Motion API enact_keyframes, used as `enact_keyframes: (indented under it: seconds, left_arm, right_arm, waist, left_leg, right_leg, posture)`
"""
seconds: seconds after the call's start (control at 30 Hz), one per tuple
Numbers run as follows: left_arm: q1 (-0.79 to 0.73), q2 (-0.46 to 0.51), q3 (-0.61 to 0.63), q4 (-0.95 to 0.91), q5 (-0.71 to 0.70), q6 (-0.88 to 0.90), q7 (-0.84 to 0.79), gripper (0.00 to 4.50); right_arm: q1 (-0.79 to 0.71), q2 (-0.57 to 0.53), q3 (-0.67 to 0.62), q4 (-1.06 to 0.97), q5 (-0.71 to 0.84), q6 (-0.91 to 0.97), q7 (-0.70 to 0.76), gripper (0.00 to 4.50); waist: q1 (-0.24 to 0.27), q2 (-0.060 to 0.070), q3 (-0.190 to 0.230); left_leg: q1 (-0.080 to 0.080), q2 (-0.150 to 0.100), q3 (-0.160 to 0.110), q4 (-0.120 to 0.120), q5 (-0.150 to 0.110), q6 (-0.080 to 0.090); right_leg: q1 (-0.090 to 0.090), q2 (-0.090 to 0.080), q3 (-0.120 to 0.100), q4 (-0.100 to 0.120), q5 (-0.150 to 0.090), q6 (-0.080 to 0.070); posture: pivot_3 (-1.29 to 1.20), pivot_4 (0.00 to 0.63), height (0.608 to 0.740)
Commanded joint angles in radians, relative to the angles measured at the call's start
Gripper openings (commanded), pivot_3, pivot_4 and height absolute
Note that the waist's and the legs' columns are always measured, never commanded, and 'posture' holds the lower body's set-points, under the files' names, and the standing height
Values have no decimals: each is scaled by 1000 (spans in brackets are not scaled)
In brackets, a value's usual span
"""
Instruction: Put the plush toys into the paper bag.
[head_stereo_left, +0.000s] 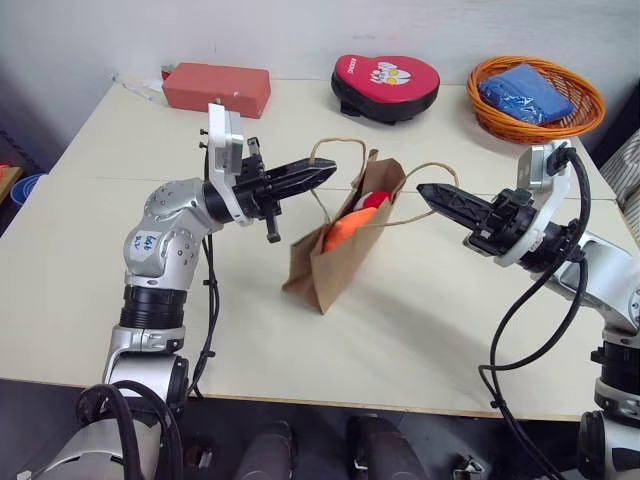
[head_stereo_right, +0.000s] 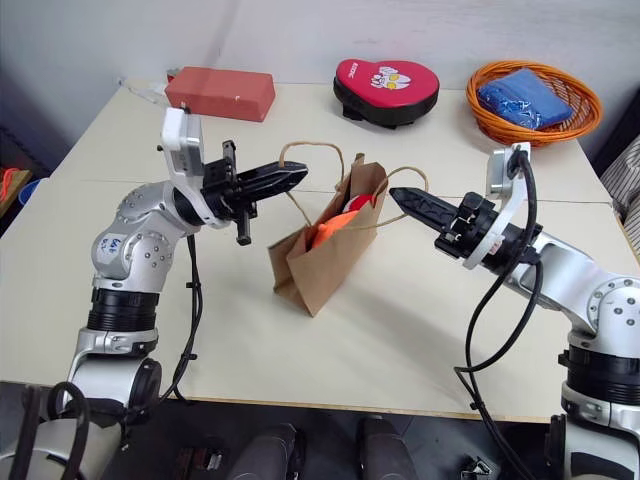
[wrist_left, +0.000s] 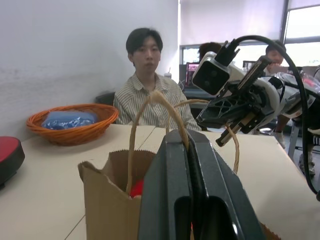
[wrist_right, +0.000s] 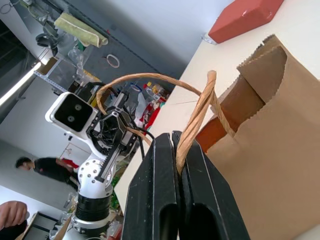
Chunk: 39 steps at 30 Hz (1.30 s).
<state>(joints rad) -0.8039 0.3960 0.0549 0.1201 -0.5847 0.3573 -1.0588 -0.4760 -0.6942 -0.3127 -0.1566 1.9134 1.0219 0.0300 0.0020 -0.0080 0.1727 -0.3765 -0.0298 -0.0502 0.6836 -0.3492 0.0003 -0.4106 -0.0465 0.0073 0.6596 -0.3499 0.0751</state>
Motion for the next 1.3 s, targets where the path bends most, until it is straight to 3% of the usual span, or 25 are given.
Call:
enact_keyframes:
  seconds: [0.03, 0.17, 0.33, 0.43, 0.53, 0.6, 0.67, 0.83, 0.97, 1.13, 1.3]
  left_arm:
    - [16, 37, 12, -60, 17, 3, 21, 629]
    - [40, 119, 36, -82, -1, 58, 4, 1861]
    - [106, 238, 85, -129, -38, 137, -17, 3441]
    - [184, 295, 145, -172, -53, 151, -13, 4406]
    - [295, 347, 180, -241, -71, 178, -27, 4460]
    - [374, 368, 191, -304, -77, 197, -18, 4500]
    - [458, 334, 204, -405, -103, 223, 53, 4500]
    - [559, 229, 195, -577, -140, 259, 218, 4500]
    - [617, 170, 105, -655, -65, 229, 313, 4500]
    - [589, 37, 19, -660, -3, 191, 449, 4500]
    - [574, 2, -17, -644, 30, 180, 497, 4500]
  right_arm:
    - [18, -61, -37, -94, 59, 58, 139, 922]
    - [92, -150, -54, -126, -4, 91, 229, 2311]
    - [217, -250, -129, -190, -177, 111, 451, 4046]
    - [305, -280, -165, -220, -355, 59, 591, 4058]
    - [394, -286, -117, -264, -610, -87, 749, 4058]
    - [433, -281, -30, -294, -831, -253, 833, 3661]
    - [407, -189, 94, -291, -1046, -471, 855, 3107]
    - [346, -41, 253, -285, -1210, -600, 869, 1306]
    - [304, 52, 391, -270, -1332, -691, 882, 15]
    - [220, 164, 484, -197, -1451, -742, 845, 15]
    - [169, 217, 529, -142, -1531, -772, 832, 15]
  waist:
    - [-1, 0, 0]
    - [-3, 1, 0]
    - [-1, 1, 0]
    - [0, 1, 0]
    - [1, 1, 0]
    - [-2, 1, 0]
    - [-2, 1, 0]
    - [2, 1, 1]
    - [3, 1, 1]
    - [1, 1, 1]
    - [-2, 1, 1]
  left_leg:
    - [0, 0, 0, 0, 0, 0]
    - [0, 0, 0, -1, 0, 0]
    - [0, 0, 0, -1, 0, 1]
    - [1, 0, 0, -1, 0, 1]
    - [1, 0, 0, -2, 0, 1]
    - [1, 0, 0, -2, -1, 1]
    - [2, 0, 0, -2, -1, 1]
    - [3, 0, 1, -1, -1, 0]
    - [4, 0, 0, -1, -1, 0]
    - [5, -1, 0, 0, 0, -1]
    - [5, -1, 0, -1, 0, -1]
  right_leg:
    - [0, 0, 0, 0, 0, 0]
    - [0, 0, 0, 0, 0, 0]
    - [0, 0, 0, 0, 0, 0]
    - [0, 0, 0, -1, 0, 0]
    - [1, 0, 0, -1, 0, 0]
    - [1, 0, 1, -2, 0, 0]
    - [1, 0, 1, -3, 0, 0]
    - [0, 0, 2, -1, 0, 0]
    - [1, 0, 2, -2, 0, 0]
    - [1, 0, 2, 0, 0, 0]
    - [1, 0, 2, -1, 0, 0]
  posture:
    - [0, 150, 740]
    - [0, 150, 740]
    - [0, 150, 740]
    - [0, 150, 740]
    - [0, 150, 740]
    - [0, 150, 740]
    - [0, 150, 740]
    - [0, 150, 740]
    - [0, 150, 740]
    - [0, 150, 740]
    - [0, 150, 740]
